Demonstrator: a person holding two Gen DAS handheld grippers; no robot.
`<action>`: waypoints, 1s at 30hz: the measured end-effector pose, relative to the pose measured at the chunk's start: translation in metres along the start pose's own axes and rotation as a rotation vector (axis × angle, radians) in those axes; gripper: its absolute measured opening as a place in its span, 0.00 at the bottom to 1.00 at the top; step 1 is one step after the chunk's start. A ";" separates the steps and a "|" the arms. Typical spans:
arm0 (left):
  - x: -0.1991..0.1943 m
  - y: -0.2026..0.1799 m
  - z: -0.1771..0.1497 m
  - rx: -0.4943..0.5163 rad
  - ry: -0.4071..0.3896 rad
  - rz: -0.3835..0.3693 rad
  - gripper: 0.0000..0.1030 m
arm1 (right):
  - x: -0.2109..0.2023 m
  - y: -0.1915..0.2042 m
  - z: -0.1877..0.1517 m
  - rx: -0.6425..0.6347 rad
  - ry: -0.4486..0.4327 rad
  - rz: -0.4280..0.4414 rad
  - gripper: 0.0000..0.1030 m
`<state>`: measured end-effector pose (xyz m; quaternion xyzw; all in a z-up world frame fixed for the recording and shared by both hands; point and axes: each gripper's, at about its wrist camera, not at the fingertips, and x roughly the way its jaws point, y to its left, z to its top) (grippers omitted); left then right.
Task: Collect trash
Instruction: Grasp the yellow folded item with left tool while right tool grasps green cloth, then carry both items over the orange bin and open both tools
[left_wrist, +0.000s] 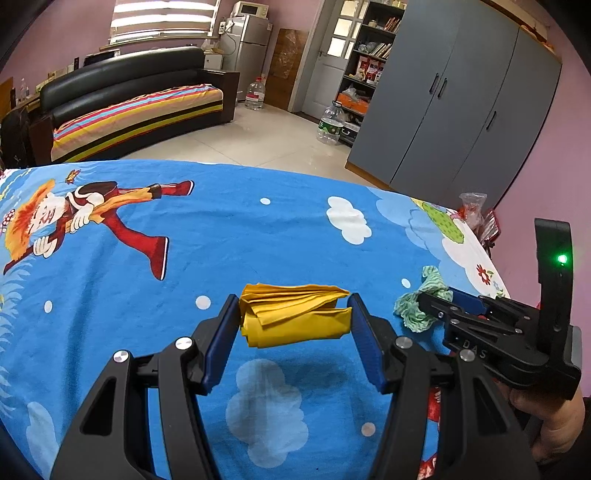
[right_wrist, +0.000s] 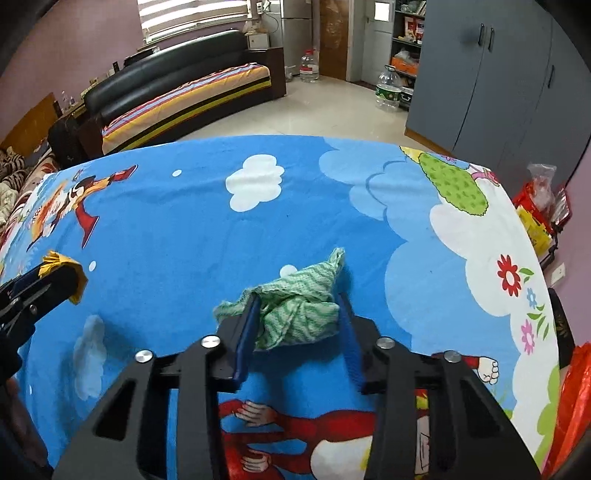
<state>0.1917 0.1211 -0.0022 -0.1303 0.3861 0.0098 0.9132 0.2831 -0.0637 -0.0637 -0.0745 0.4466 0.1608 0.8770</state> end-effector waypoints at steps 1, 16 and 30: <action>-0.001 -0.001 0.000 0.002 0.000 -0.003 0.56 | -0.003 -0.001 -0.001 0.001 -0.004 0.000 0.36; -0.012 -0.062 0.003 0.098 -0.022 -0.099 0.56 | -0.105 -0.078 -0.035 0.143 -0.151 -0.050 0.35; -0.013 -0.170 0.007 0.264 -0.022 -0.250 0.56 | -0.176 -0.166 -0.080 0.281 -0.233 -0.200 0.35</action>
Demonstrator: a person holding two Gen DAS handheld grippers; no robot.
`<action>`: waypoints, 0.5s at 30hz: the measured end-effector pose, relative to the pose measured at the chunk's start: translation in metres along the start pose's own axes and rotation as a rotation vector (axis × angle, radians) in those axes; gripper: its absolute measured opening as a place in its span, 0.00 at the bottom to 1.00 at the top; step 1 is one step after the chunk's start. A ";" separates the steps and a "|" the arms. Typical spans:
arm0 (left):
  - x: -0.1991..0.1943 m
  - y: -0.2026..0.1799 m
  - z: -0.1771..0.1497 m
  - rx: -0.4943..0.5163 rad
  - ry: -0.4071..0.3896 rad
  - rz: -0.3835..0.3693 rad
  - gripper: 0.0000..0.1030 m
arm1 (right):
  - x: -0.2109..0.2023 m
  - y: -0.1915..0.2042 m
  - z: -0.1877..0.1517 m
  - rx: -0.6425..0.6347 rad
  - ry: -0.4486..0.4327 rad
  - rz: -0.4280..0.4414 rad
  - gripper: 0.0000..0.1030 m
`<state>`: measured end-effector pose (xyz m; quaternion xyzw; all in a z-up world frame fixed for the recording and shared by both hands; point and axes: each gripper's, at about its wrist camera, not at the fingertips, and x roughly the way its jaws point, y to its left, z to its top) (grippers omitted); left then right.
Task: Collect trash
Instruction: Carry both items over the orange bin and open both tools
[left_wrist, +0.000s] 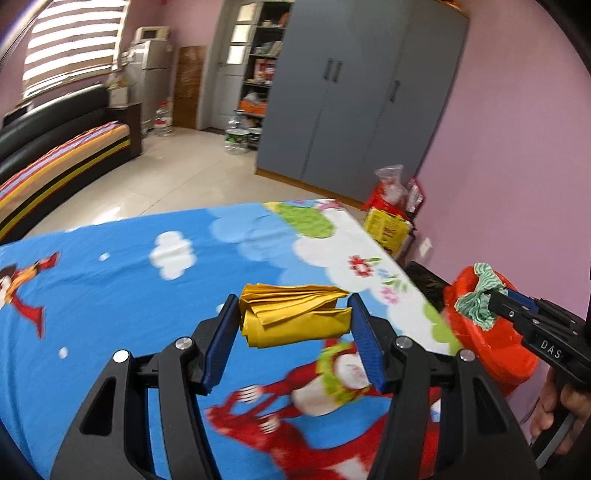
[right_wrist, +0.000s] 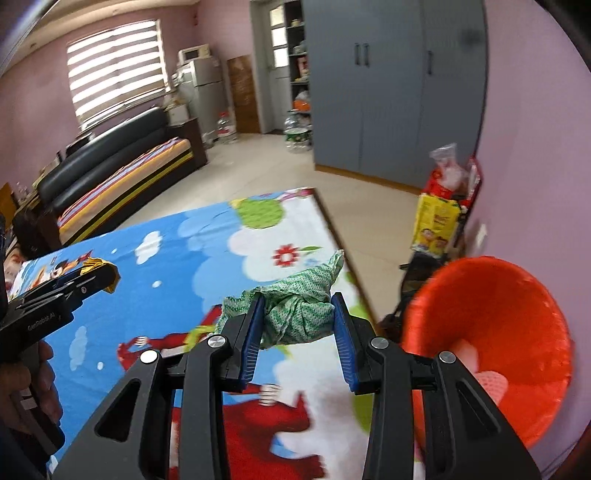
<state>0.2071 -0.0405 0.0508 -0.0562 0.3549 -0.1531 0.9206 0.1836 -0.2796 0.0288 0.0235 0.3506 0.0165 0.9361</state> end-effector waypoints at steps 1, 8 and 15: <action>0.002 -0.009 0.002 0.013 0.002 -0.014 0.56 | -0.003 -0.007 -0.001 0.008 -0.004 -0.009 0.35; 0.016 -0.070 0.014 0.105 0.007 -0.100 0.56 | -0.022 -0.062 -0.007 0.066 -0.028 -0.081 0.35; 0.030 -0.133 0.024 0.193 0.015 -0.186 0.56 | -0.037 -0.122 -0.013 0.131 -0.044 -0.160 0.35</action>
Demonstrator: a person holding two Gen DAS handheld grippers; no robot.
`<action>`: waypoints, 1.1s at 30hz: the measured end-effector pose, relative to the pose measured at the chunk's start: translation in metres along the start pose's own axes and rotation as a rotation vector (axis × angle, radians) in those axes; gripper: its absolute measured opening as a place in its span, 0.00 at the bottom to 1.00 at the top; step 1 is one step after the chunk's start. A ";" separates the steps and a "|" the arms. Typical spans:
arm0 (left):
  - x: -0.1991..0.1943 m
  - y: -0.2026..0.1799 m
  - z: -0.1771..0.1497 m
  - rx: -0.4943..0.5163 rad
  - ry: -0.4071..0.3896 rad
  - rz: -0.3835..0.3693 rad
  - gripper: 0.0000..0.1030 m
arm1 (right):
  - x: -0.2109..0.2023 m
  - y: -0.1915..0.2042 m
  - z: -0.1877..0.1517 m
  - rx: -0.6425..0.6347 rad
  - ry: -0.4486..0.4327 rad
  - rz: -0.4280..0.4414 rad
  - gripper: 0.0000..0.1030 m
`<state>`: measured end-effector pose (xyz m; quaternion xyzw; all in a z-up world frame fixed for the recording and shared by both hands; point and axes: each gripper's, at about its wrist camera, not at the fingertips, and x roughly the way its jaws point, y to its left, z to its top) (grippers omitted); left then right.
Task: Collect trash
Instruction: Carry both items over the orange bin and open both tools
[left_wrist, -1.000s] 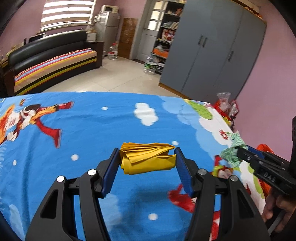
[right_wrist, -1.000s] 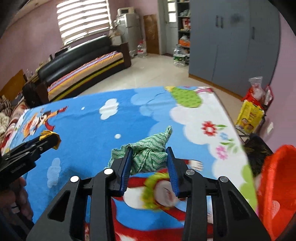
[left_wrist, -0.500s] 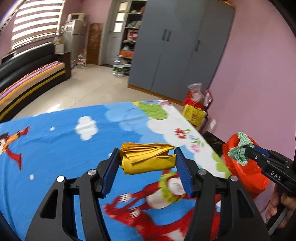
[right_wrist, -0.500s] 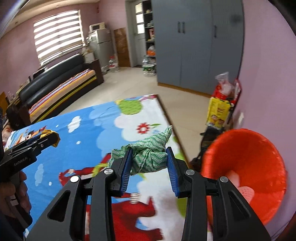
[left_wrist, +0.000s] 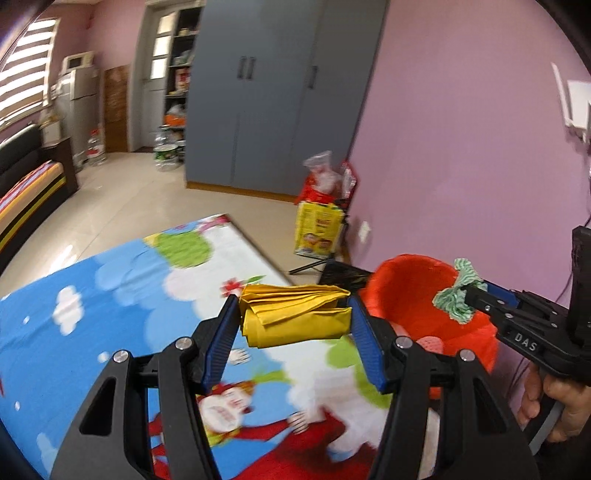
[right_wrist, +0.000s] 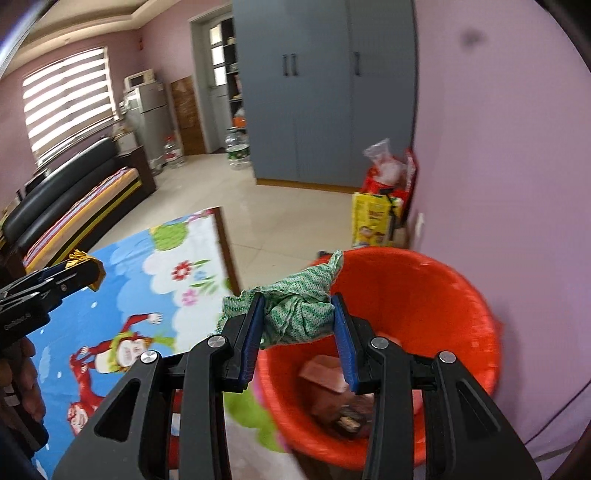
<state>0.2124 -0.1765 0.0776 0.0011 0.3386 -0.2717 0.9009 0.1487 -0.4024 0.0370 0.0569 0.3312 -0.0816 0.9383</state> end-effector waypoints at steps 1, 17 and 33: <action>0.005 -0.010 0.004 0.011 0.003 -0.019 0.56 | 0.000 -0.006 0.000 0.005 -0.001 -0.010 0.35; 0.062 -0.099 0.033 0.100 0.042 -0.183 0.56 | 0.008 -0.070 -0.001 0.057 0.001 -0.118 0.36; 0.080 -0.122 0.057 0.066 0.047 -0.321 0.68 | 0.011 -0.078 0.002 0.073 -0.006 -0.142 0.61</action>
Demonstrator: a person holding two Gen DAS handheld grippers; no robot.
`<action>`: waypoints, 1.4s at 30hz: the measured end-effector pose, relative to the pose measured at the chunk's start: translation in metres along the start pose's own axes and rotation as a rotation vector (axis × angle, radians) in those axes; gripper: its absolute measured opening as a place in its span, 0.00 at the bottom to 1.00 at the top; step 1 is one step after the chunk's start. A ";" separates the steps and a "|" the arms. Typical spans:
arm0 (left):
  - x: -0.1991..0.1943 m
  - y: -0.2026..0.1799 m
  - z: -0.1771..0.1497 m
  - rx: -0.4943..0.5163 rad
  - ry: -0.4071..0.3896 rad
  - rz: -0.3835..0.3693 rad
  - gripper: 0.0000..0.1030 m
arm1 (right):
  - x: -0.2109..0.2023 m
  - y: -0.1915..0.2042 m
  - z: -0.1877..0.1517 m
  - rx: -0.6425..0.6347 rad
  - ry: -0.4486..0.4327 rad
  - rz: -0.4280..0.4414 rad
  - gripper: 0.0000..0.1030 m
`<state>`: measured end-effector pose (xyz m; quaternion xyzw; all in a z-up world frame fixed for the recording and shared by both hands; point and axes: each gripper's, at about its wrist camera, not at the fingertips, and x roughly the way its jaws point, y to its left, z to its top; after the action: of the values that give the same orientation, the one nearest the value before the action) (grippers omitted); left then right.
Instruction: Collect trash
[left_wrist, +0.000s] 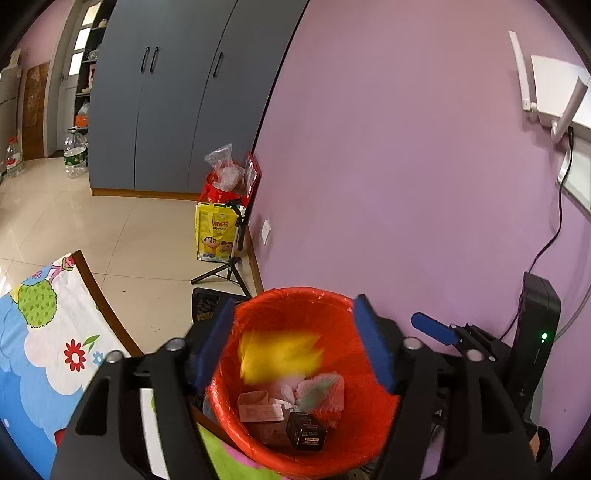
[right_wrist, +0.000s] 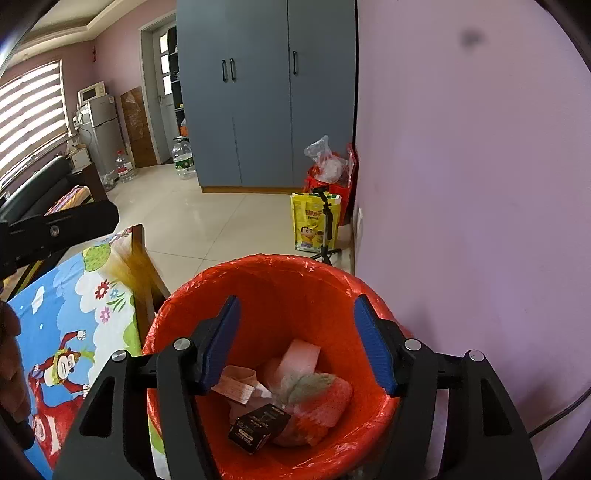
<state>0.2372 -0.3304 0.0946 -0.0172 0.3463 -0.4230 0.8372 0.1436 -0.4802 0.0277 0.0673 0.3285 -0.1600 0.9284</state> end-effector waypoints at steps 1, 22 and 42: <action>-0.001 0.002 0.001 -0.008 -0.003 0.000 0.68 | 0.000 0.001 0.000 -0.002 0.001 0.001 0.62; -0.063 0.042 -0.057 0.048 0.042 0.061 0.86 | -0.038 0.033 -0.043 0.043 -0.035 -0.016 0.70; -0.053 0.003 -0.077 0.184 0.070 0.074 0.89 | -0.060 0.019 -0.093 0.090 -0.032 -0.083 0.79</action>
<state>0.1723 -0.2701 0.0656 0.0874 0.3355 -0.4222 0.8376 0.0516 -0.4256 -0.0064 0.0929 0.3087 -0.2141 0.9221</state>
